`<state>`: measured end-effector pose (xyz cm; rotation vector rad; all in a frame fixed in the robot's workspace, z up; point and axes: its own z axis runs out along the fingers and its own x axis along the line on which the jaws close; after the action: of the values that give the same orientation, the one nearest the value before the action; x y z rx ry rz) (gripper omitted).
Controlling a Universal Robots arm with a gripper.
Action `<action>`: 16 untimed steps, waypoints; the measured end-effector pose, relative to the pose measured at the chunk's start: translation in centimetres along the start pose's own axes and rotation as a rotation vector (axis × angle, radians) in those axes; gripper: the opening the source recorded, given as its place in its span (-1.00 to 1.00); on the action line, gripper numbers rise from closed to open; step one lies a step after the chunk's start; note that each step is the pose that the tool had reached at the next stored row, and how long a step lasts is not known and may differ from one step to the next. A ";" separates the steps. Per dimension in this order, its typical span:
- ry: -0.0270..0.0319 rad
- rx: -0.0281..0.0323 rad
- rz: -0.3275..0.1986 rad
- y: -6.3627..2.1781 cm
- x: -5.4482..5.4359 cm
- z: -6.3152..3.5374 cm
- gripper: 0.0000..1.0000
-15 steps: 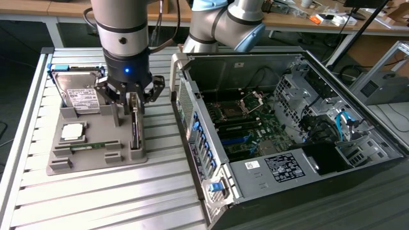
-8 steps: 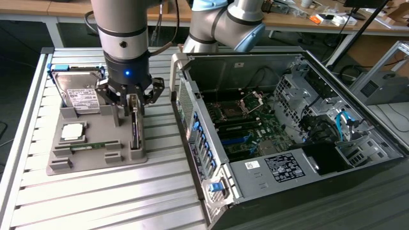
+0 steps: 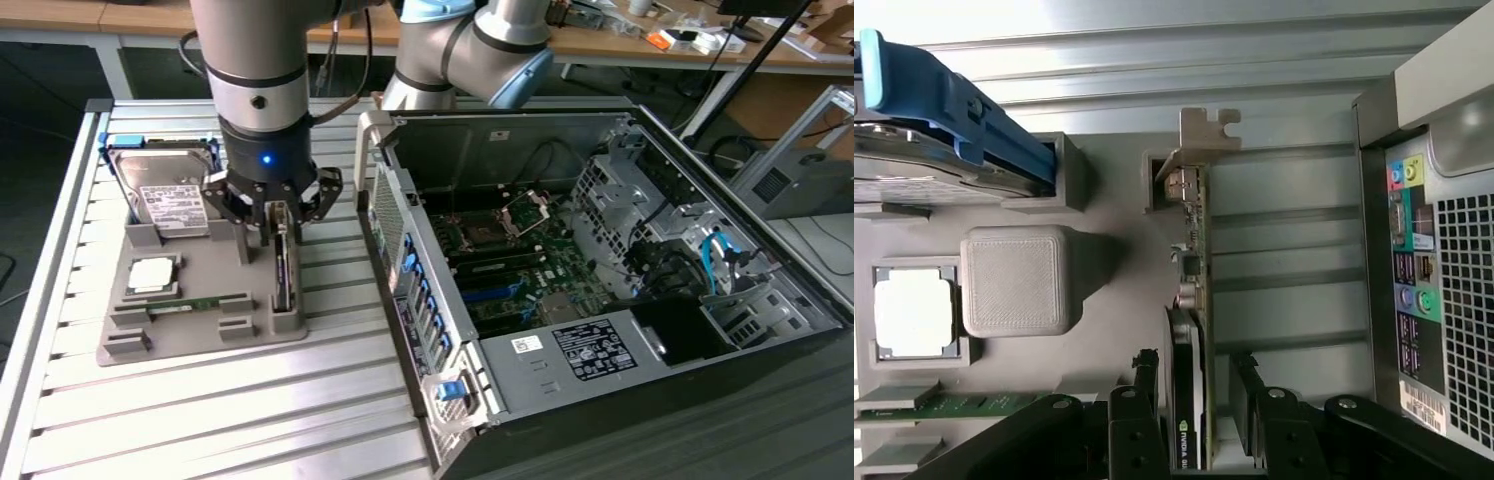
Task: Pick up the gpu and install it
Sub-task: 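Pick up the gpu and move the gpu toward the slot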
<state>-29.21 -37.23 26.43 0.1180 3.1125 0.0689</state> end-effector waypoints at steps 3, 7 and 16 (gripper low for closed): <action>0.0000 0.0001 0.000 0.02 0.0 0.37 -0.15; 0.0001 0.0001 0.000 0.18 0.0 0.67 -0.15; 0.0001 0.0003 0.000 0.26 0.1 1.29 -0.15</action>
<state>-29.31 -36.91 25.15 0.1180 3.1126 0.0685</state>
